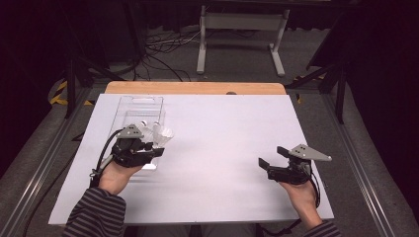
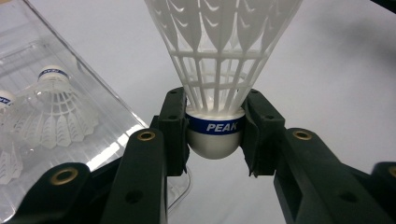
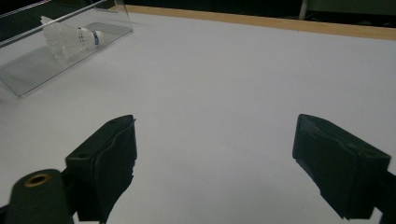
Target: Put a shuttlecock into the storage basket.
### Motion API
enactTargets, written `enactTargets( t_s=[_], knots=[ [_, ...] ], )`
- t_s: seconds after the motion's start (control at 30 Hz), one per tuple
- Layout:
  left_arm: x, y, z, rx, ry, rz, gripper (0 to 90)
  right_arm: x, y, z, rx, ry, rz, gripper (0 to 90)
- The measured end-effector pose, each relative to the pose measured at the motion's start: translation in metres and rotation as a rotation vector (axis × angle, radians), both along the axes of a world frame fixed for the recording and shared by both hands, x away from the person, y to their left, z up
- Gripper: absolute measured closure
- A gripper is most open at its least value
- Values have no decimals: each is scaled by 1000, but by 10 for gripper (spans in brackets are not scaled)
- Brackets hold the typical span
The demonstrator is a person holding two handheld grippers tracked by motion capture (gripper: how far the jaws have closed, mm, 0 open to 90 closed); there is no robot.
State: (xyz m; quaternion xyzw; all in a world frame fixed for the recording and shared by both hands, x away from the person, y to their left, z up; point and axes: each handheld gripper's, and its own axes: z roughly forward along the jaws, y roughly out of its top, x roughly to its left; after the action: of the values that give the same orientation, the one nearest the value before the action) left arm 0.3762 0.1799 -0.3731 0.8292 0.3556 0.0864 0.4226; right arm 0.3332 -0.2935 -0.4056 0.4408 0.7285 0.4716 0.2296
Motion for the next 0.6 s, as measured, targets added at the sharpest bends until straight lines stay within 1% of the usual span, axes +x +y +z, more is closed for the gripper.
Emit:
enactTargets(
  t_s=[0.03,0.07,0.13,0.17,0.23,0.27,0.3,0.37,0.4,0.43,0.47,0.57,0.6],
  knots=[
    [0,1,0,-2,4,3,654,-1,-1,-1,4,1,-5,143],
    [0,1,0,6,1,8,654,-1,-2,-2,8,2,-11,140],
    [1,3,0,-4,8,13,655,-2,-5,-4,15,4,-22,138],
    [1,4,0,-2,2,12,655,-2,-6,-6,18,1,-26,138],
    [1,5,0,-10,10,17,654,-3,-8,-8,22,2,-36,137],
    [2,6,0,-6,5,22,655,-3,-9,-10,21,3,-39,137],
    [2,6,0,-13,14,21,655,-3,-10,-11,19,6,-44,135],
    [2,8,1,-10,15,29,654,-3,-11,-13,19,5,-48,133],
    [3,8,1,-7,10,30,654,-4,-11,-15,21,8,-51,133],
    [3,9,1,-5,14,26,654,-4,-12,-16,23,8,-53,132],
    [3,10,2,-7,10,32,654,-4,-12,-17,21,10,-54,131],
    [4,13,3,-15,18,39,654,-5,-13,-21,18,15,-57,127],
    [4,14,3,-12,14,44,654,-5,-13,-22,18,13,-60,126]
  ],
)
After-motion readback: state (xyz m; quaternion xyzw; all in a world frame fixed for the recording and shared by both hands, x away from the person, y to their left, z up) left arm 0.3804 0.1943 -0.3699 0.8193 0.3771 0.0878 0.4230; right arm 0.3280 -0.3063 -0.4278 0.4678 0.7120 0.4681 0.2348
